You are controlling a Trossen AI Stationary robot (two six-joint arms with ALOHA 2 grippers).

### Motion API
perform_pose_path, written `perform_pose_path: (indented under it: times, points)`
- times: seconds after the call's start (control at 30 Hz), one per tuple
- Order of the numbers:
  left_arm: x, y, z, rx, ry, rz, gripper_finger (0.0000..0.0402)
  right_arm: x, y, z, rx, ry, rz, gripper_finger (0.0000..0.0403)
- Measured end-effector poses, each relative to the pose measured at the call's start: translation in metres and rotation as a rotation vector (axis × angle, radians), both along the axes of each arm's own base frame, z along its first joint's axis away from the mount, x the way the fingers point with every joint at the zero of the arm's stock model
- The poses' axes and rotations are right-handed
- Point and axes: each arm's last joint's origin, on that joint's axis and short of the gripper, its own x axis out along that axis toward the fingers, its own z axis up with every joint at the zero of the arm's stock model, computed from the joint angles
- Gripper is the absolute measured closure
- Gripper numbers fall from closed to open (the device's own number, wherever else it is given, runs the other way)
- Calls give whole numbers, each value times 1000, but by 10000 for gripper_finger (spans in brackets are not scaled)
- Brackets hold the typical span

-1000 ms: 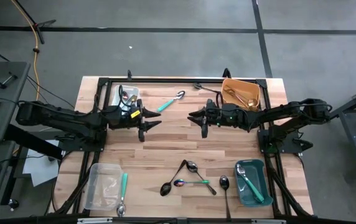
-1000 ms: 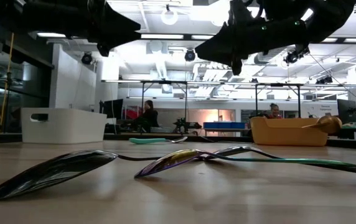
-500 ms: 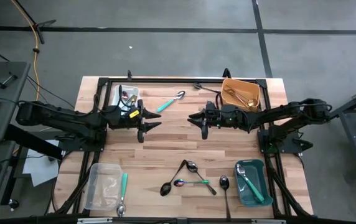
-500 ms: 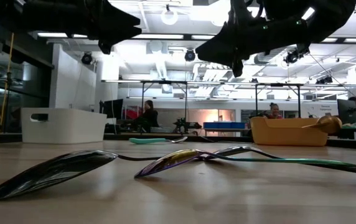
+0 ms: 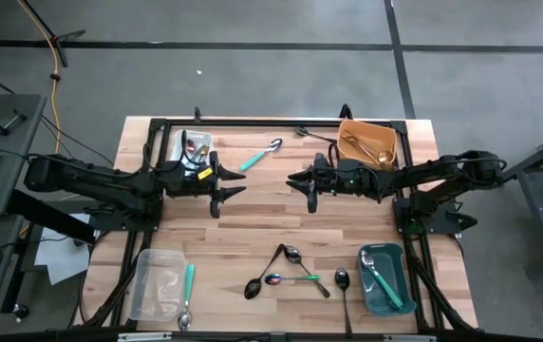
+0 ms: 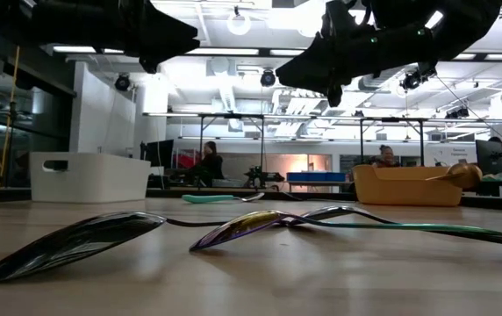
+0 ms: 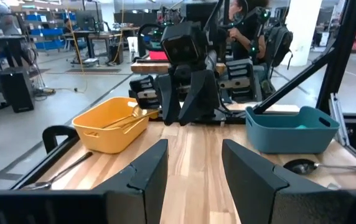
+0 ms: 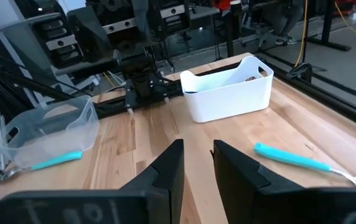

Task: Sort silverware by color (type)
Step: Put the violet spoon into the white bin

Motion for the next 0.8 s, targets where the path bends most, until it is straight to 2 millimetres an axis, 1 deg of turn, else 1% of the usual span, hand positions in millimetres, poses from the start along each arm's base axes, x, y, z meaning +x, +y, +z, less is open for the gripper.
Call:
perform_pose_path:
  times: [0.5, 0.6, 0.7, 0.77, 0.8]
  points:
    - [0, 1, 0, 13, 3, 29, 259, 0, 0, -2, -13, 28, 3, 322]
    - [0, 1, 1, 29, -4, 31, 259, -1, 1, -3, 27, 34, 20, 322]
    - [0, 2, 1, 38, -7, 51, 259, 0, 5, -3, 152, 26, 145, 322]
    - [0, 2, 1, 39, -7, 59, 259, 0, 15, -2, 226, 22, 268, 322]
    - [0, 2, 1, 41, -6, 67, 259, 0, 23, -1, 256, 19, 322, 322]
